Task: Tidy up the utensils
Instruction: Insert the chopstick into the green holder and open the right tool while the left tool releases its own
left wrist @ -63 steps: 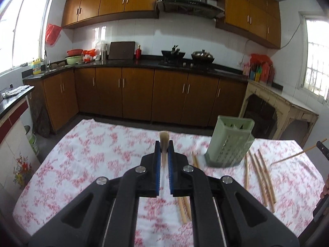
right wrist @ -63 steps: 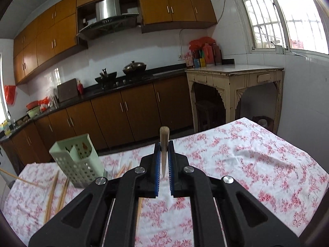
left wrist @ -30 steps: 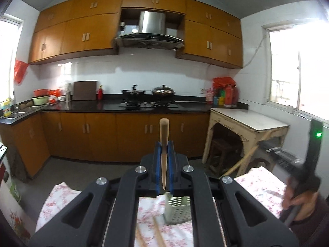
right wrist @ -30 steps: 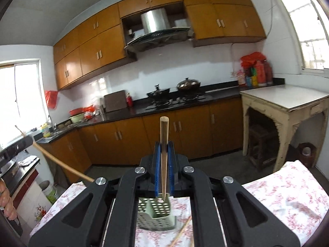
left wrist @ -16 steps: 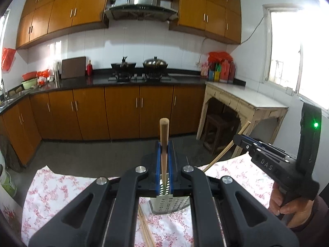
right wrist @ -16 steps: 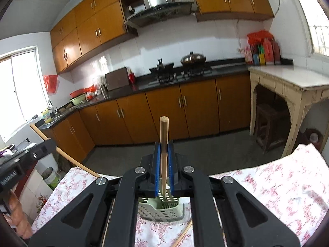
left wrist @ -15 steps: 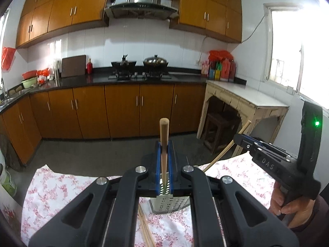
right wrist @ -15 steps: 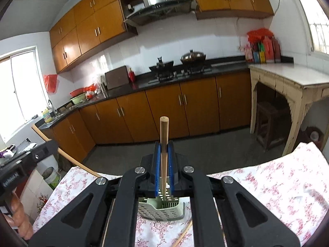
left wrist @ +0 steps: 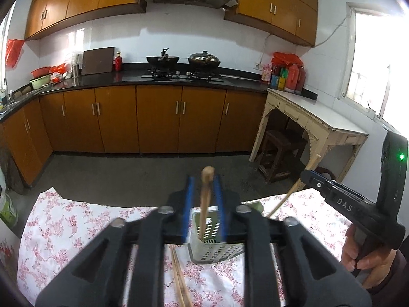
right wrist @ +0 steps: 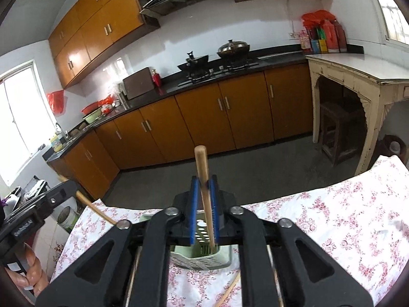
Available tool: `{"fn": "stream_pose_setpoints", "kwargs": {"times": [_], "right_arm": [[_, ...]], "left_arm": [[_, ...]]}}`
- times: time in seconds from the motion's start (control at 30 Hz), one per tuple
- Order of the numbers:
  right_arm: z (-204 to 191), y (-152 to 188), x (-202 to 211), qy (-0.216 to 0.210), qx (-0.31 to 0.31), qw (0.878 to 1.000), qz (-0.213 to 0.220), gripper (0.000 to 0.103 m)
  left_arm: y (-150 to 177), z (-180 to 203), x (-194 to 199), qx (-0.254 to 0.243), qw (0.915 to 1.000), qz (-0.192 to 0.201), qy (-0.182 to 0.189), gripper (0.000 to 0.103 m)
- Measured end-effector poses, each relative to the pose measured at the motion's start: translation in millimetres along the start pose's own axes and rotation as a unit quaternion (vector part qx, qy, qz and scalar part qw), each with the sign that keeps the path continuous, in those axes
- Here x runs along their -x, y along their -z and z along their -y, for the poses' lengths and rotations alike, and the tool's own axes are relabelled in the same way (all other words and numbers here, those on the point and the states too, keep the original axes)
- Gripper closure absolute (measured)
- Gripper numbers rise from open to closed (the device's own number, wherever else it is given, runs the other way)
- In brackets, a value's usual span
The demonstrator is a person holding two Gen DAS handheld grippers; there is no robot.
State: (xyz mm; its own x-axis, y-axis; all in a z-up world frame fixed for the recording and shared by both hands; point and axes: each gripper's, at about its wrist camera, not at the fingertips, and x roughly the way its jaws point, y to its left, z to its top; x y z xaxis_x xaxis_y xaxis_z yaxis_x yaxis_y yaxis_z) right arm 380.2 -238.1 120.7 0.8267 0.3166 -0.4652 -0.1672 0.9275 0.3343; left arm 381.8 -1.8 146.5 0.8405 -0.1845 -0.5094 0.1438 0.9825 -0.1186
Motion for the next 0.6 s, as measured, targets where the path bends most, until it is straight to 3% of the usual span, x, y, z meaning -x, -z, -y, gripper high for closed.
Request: {"fn": "stream_pose_setpoints", "kwargs": {"times": [0.1,0.4,0.6], "right_arm": [[2.9,-0.4,5.5,0.003,-0.005,1.000,0.006,0.069],[2.4,-7.2,29.5,0.022,0.000,0.999,0.037,0.064],[14.4,-5.2,61.2,0.033,-0.008,0.998,0.059,0.061]], "left_arm": [[-0.7,-7.0,4.5,0.004,1.0000,0.004,-0.007,0.076],[-1.9,-21.1,27.5,0.022,0.9994,0.017,-0.023,0.069],[5.1,-33.9,64.8,0.034,0.9981,0.039,-0.033,0.064]]}}
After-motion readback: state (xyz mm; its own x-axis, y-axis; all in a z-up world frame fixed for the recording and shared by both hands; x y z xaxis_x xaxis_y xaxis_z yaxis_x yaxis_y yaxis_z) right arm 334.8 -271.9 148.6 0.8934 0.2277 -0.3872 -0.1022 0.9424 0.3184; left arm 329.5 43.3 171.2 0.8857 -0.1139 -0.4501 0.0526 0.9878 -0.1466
